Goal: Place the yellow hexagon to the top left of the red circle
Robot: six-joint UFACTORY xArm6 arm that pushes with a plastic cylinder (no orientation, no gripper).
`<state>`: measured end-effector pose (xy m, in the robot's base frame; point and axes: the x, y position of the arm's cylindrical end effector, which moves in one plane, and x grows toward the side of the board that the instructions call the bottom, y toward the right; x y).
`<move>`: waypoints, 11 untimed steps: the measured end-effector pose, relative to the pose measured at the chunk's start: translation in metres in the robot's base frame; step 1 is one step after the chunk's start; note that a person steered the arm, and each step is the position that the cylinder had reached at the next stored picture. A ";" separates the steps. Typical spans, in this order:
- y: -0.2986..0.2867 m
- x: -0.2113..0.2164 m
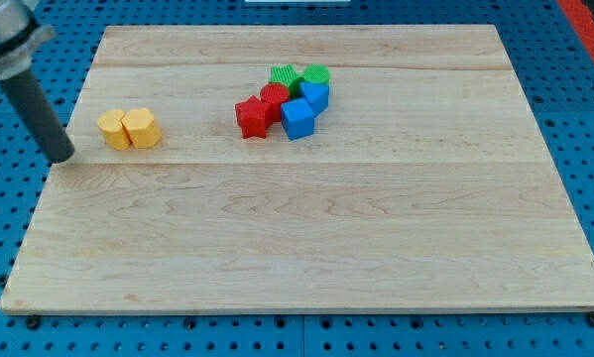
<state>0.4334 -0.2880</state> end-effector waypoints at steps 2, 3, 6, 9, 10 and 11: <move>0.071 0.000; 0.096 -0.010; 0.062 -0.073; 0.115 -0.128; 0.130 -0.138; 0.137 -0.147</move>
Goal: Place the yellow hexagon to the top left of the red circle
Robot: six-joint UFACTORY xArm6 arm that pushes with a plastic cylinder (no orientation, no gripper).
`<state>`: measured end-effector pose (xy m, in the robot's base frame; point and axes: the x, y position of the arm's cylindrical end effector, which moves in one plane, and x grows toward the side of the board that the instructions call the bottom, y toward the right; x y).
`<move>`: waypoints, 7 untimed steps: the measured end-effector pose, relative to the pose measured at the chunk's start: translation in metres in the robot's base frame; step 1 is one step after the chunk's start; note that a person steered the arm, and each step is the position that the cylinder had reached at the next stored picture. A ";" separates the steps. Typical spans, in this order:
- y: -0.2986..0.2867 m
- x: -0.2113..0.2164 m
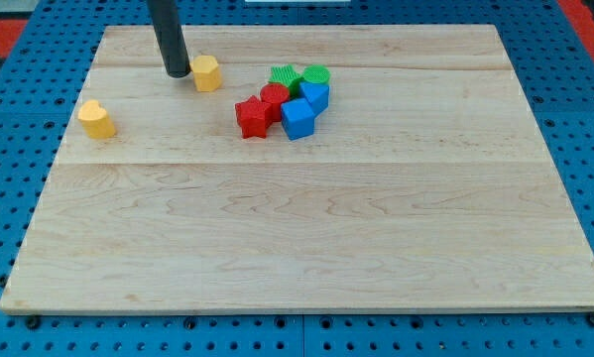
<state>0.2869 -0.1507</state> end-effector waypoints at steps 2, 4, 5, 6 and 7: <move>0.056 -0.003; 0.080 -0.008; 0.093 -0.004; 0.093 0.006; 0.043 -0.014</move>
